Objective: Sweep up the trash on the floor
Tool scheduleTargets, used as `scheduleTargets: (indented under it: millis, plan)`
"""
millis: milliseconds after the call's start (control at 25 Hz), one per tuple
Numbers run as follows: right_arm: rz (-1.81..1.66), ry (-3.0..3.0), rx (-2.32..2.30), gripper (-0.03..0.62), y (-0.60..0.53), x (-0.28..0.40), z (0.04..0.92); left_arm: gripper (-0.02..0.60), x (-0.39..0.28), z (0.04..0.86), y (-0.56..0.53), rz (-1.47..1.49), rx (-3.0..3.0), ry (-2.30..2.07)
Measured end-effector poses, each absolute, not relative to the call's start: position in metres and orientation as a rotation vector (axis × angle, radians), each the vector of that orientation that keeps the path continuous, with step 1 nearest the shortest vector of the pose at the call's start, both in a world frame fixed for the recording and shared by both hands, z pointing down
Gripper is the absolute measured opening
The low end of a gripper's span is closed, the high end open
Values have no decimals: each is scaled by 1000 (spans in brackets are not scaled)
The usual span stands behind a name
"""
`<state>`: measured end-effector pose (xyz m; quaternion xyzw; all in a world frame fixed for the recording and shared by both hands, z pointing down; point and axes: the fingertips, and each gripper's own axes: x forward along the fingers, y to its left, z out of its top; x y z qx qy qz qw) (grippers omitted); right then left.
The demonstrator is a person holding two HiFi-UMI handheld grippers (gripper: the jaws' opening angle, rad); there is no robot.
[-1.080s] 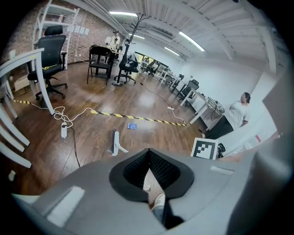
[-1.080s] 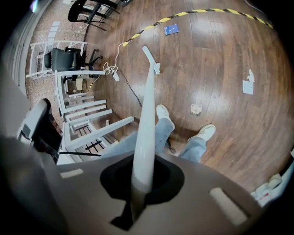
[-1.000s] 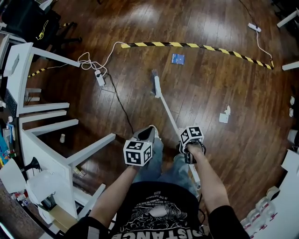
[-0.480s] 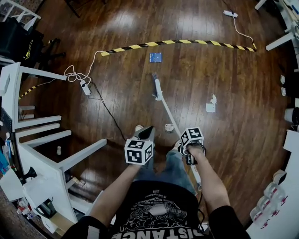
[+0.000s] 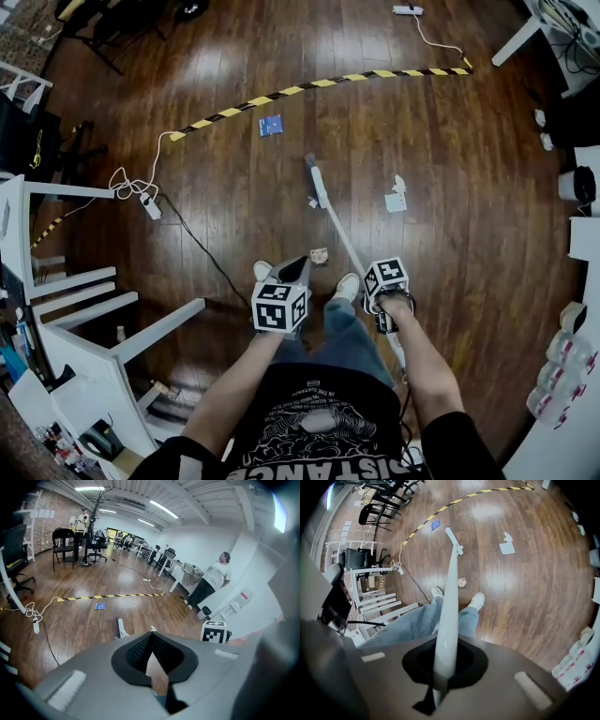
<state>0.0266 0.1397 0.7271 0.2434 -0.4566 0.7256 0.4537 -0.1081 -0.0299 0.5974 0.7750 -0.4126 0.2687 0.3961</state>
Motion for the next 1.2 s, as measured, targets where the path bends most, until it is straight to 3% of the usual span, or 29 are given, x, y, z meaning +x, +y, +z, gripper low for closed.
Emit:
scheduleTargets:
  millis: [640,1200]
  plan:
    - [1855,-1074,725,0,179,152,727,5,13,595,-19,744,2062,-920]
    - [1919,-1031,797,0,190,194,719,5,61,585,-29,776,2116,-858]
